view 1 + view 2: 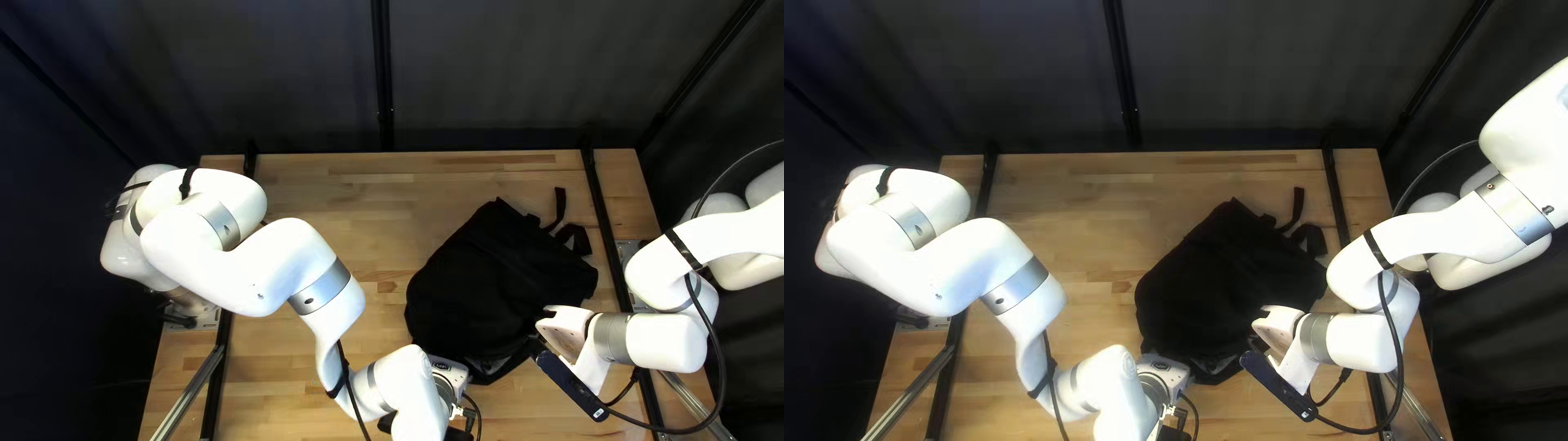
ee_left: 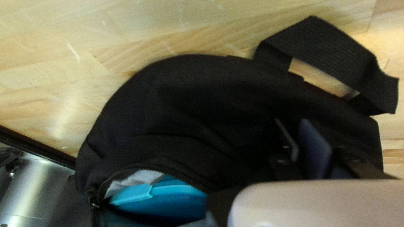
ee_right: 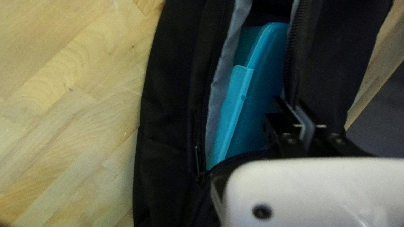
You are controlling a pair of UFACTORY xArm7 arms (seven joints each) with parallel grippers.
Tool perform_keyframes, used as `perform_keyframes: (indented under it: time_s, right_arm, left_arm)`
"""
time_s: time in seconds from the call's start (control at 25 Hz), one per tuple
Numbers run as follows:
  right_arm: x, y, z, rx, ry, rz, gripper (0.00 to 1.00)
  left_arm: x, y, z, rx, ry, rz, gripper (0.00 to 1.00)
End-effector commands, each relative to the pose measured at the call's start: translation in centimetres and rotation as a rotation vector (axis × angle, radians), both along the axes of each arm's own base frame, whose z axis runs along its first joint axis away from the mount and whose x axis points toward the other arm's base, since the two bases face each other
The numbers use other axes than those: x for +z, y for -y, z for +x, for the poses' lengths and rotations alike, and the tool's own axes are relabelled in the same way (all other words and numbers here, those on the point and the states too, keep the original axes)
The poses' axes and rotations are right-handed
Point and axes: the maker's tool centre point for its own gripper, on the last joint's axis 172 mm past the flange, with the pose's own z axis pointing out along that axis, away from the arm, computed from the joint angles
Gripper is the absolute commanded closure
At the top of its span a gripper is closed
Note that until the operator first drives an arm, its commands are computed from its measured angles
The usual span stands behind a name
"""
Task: Remove a lunch box from a kids backpack
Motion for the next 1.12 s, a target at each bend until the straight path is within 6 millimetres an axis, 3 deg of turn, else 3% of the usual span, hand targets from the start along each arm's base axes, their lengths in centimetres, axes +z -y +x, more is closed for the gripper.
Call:
perform_keyframes:
  time_s: [0.04,0.32,0.6,1.12]
  right_arm:
    - [1.2,0.1,1.8,0.002,-0.006,-0.001,1.00]
    - [2.1,0.2,3.3,0.004,-0.013,0.003,1.00]
    - [2.4,0.1,1.4,-0.013,-0.011,-0.001,1.00]
    - [2.6,-0.4,1.8,-0.019,-0.020,0.000,1.00]
  left_arm:
    - [0.3,-0.7,0.2,0.004,0.004,0.011,1.00]
    - [2.3,0.3,-1.5,-0.009,0.004,0.020,1.00]
    - [4.0,0.0,-5.3,-0.026,-0.012,0.023,1.00]
    - [3.2,-2.1,-5.2,-0.054,-0.014,-0.017,1.00]
